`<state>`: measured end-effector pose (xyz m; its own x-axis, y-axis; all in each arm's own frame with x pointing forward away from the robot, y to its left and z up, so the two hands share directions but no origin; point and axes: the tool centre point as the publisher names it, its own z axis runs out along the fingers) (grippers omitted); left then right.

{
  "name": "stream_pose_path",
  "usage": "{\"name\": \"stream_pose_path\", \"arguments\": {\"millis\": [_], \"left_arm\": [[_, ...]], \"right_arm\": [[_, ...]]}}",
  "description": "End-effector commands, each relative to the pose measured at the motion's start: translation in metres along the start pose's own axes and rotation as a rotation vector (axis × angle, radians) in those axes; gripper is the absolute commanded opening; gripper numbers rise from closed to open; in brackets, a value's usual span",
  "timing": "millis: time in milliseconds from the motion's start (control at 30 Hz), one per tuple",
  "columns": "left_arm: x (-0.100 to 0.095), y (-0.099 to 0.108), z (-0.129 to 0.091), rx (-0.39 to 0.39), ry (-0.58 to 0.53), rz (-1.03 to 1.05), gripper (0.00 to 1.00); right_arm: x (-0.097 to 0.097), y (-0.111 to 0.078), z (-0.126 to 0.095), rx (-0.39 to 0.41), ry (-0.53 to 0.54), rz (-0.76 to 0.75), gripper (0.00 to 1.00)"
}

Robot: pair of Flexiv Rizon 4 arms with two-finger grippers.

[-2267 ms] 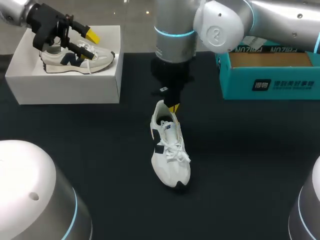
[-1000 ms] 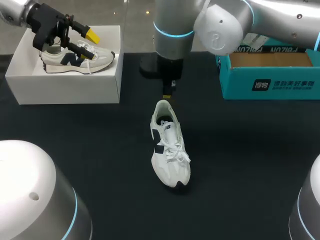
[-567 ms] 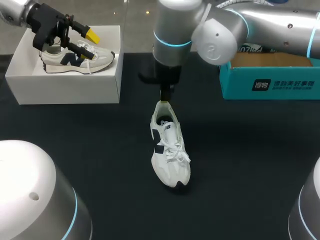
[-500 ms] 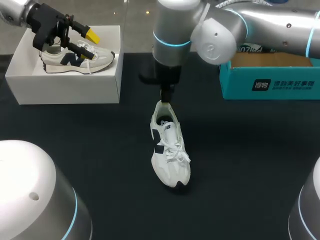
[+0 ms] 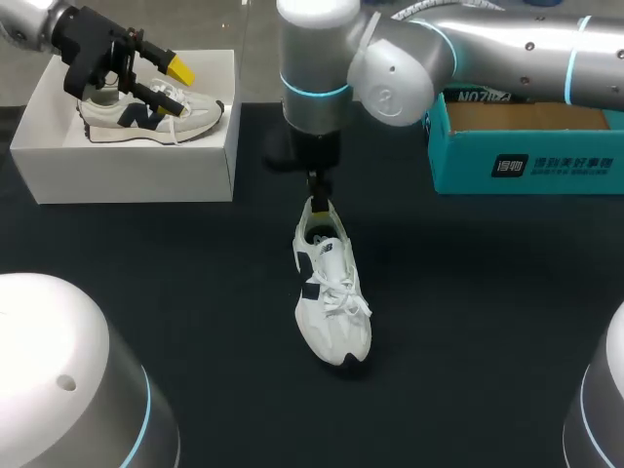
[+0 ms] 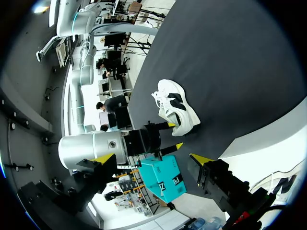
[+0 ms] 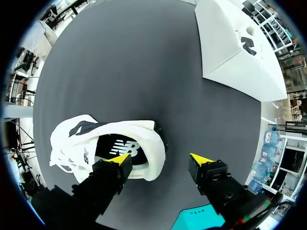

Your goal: Take the shoe out of the shoebox, open the shoe tongue, remove and reinsert the insole, then place the shoe into the shoebox

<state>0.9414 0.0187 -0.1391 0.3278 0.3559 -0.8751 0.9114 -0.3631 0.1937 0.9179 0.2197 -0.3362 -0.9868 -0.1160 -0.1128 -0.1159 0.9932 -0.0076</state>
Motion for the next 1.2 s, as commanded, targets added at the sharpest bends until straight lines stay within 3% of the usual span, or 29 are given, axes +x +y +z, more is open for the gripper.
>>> {"name": "stream_pose_path", "arguments": {"millis": [33, 67, 133, 567, 700, 767, 800, 867, 933, 1200], "left_arm": [[0.000, 0.001, -0.001, 0.003, 0.002, 0.001, 1.00], [0.000, 0.001, -0.001, 0.003, 0.002, 0.001, 1.00], [0.000, 0.001, -0.001, 0.003, 0.002, 0.001, 1.00], [0.000, 0.001, -0.001, 0.003, 0.002, 0.001, 1.00], [0.000, 0.001, -0.001, 0.003, 0.002, 0.001, 1.00], [0.000, 0.001, -0.001, 0.003, 0.002, 0.001, 1.00], [0.000, 0.001, -0.001, 0.003, 0.002, 0.001, 1.00], [0.000, 0.001, -0.001, 0.003, 0.002, 0.001, 1.00], [0.000, 0.001, -0.001, 0.003, 0.002, 0.001, 1.00], [0.000, 0.001, -0.001, 0.003, 0.002, 0.001, 1.00]], "right_arm": [[-0.002, 0.004, 0.013, 0.016, -0.014, 0.002, 0.78], [-0.002, 0.005, 0.015, 0.021, -0.030, 0.002, 0.80], [-0.001, 0.004, 0.021, 0.040, -0.040, 0.008, 0.95], [0.005, -0.002, 0.040, 0.053, -0.052, 0.019, 0.81], [0.006, -0.004, 0.043, 0.050, -0.045, 0.023, 0.67], [0.006, -0.005, 0.044, 0.049, -0.041, 0.022, 0.46], [0.006, -0.005, 0.045, 0.051, -0.037, 0.020, 0.44], [0.007, -0.006, 0.046, 0.053, -0.033, 0.019, 0.27], [0.008, -0.006, 0.047, 0.055, -0.030, 0.021, 0.00], [0.014, -0.008, 0.045, 0.071, -0.016, 0.040, 0.00]]}}
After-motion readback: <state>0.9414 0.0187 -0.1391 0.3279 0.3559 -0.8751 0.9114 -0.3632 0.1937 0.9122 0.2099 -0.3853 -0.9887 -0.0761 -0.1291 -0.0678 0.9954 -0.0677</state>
